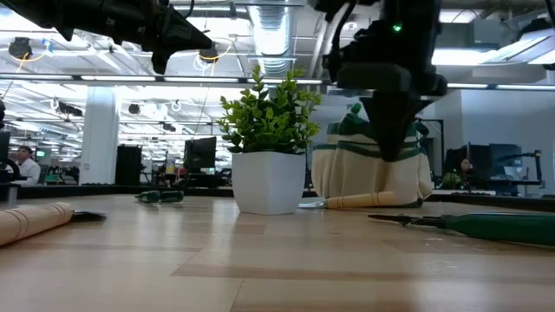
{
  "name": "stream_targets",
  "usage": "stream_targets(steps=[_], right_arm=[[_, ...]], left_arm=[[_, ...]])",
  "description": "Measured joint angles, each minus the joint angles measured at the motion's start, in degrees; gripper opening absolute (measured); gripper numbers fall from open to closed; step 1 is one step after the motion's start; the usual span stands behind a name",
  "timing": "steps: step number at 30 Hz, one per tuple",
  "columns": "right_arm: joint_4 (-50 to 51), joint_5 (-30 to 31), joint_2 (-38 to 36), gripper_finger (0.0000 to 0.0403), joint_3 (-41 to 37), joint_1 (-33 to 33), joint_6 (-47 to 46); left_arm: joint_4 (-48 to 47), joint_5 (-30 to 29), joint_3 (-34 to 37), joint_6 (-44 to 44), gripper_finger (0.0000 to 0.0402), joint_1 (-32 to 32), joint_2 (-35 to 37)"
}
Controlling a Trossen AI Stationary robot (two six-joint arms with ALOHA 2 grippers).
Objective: Pick & Place Garden tools in Gardening bag
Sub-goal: Put the top brown trowel into the brown gardening bag
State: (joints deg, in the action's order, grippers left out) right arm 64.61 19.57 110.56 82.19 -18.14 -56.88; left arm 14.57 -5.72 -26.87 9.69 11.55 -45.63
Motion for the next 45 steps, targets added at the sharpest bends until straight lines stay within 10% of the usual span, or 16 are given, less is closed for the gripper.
stream_targets(steps=[13, 28, 45], right_arm=[[-9.09, 6.22, 0.03, 0.0001, -0.1, -5.55, -1.26], [-13.12, 13.21, -7.32, 0.0, -0.78, -8.83, 4.46], [-52.38, 19.47, -27.25, 0.0, -39.54, -13.73, 0.44]], left_arm=[[-0.18, 4.02, 0.0, 5.69, 0.0002, -1.25, -0.31], [-0.95, -4.92, 0.0, 3.8, 0.0002, -11.96, -0.28], [-3.08, -4.97, 0.0, 2.71, 0.0002, -14.12, -0.28]])
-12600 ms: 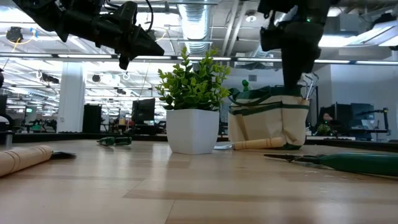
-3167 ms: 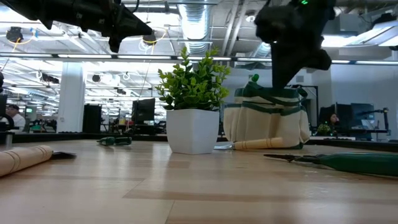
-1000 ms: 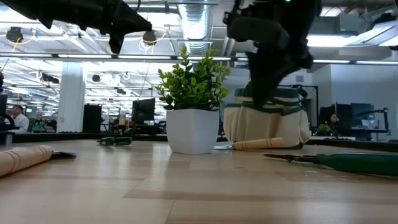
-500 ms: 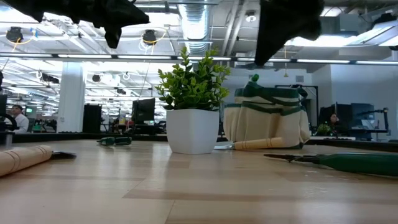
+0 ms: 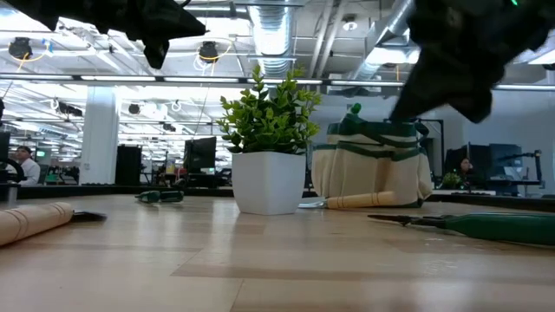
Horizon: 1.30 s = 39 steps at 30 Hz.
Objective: Pick & Place Garden tools in Gardening bag
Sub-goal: Put the top brown trowel into the brown gardening bag
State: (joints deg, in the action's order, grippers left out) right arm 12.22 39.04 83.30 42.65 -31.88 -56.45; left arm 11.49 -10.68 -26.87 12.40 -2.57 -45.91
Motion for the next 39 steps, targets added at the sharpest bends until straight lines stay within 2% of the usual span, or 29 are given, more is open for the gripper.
stream_targets(steps=[12, 16, 20, 23, 27, 33, 39], right_arm=[[-0.49, -0.68, -0.11, 0.0, -9.22, 2.28, 0.87], [-12.55, -3.78, -0.08, 0.0, -15.16, 3.84, 4.45], [-27.8, -3.2, -0.08, 0.0, -21.71, 5.21, 6.78], [-32.77, -1.27, -0.09, 0.0, -24.39, 6.1, 7.38], [-34.23, -1.74, -0.08, 0.0, -26.35, 6.91, 9.99], [-42.41, -6.06, -0.08, 0.0, -31.48, 6.8, 12.73], [-54.09, -6.53, -0.08, 0.0, -37.08, 7.28, 16.32]], left_arm=[[0.04, -0.92, 0.0, 0.31, 0.0002, 0.04, 0.0], [0.04, -2.72, 0.0, 0.36, 0.0002, 0.07, 0.0], [0.04, -3.1, 0.02, 0.46, 0.0002, 0.07, 0.0], [0.04, -3.12, 0.02, 0.46, 0.0002, 0.07, 0.0], [0.04, -3.2, 0.02, 0.04, 0.0002, 0.07, 0.0], [0.04, -3.34, 0.02, -0.02, 0.0002, 0.07, 0.0], [0.07, -3.31, 0.04, -0.05, 0.0002, 0.07, 0.0]])
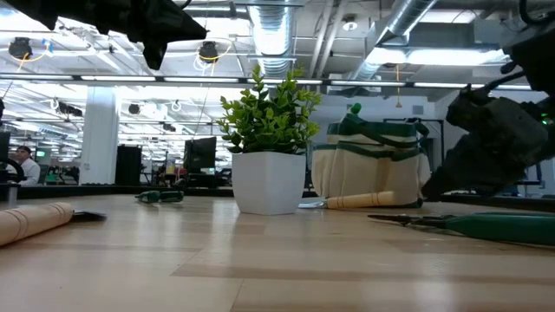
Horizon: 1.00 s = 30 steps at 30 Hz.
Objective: Pick & Place Garden tools in Gardening bag
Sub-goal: Put the top brown trowel into the brown gardening bag
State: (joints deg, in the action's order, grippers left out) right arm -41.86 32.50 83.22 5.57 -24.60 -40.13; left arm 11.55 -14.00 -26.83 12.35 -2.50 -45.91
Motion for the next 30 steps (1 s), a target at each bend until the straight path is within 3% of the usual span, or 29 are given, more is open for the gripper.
stream_targets(steps=[9, 14, 23, 30], right_arm=[[-0.53, -1.54, 0.89, 0.002, 1.32, 4.24, 0.1], [-0.19, -5.25, 2.42, 0.0081, 3.51, 5.75, 0.13], [5.25, -5.54, 2.38, 0.0214, 6.83, 9.58, 0.16], [8.55, -6.87, 2.38, 0.0237, 9.13, 12.95, 0.18]], left_arm=[[0.03, 0.04, 0.0, 0.05, 0.0002, 0.0, 0.0], [0.04, 0.07, 0.02, 0.08, 0.0002, 0.0, 0.0], [0.02, 0.26, 0.02, 0.08, 0.0002, 0.0, 0.0], [0.02, 0.22, 0.02, 0.08, 0.0002, 0.0, 0.0]])
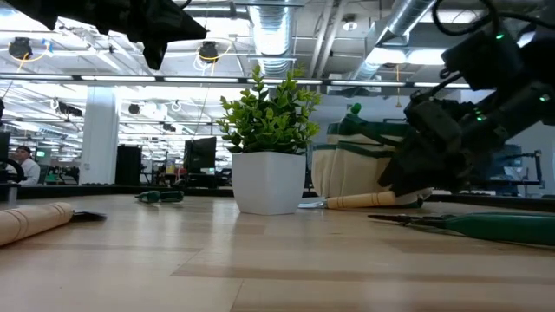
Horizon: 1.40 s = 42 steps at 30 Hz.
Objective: Pick & Place Garden tools in Gardening bag
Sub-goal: Put the top brown trowel into the brown gardening bag
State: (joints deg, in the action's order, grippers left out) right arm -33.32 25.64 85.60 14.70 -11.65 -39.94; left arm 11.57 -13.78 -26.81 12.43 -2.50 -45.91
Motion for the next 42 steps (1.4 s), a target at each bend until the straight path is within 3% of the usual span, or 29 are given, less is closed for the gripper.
stream_targets(steps=[16, 26, 34, 42], right_arm=[[2.99, -5.54, 0.0, 0.0214, 1.11, 2.44, -0.15], [3.09, -4.52, 0.0, 0.0214, 2.78, 2.83, -0.02], [11.46, -2.64, 0.0, 0.0214, 6.2, 2.6, 0.92], [11.73, -1.56, 0.0, 0.0214, 6.29, 2.29, 0.92]], left_arm=[[-0.04, -0.25, 0.0, -0.15, 0.0002, 0.0, 0.0], [-0.04, -0.22, 0.0, -0.15, 0.0002, -0.02, 0.0], [-0.07, -0.18, 0.0, -0.15, 0.0002, 0.0, 0.0], [-0.09, 0.06, 0.0, -0.17, 0.0002, 0.0, 0.0]])
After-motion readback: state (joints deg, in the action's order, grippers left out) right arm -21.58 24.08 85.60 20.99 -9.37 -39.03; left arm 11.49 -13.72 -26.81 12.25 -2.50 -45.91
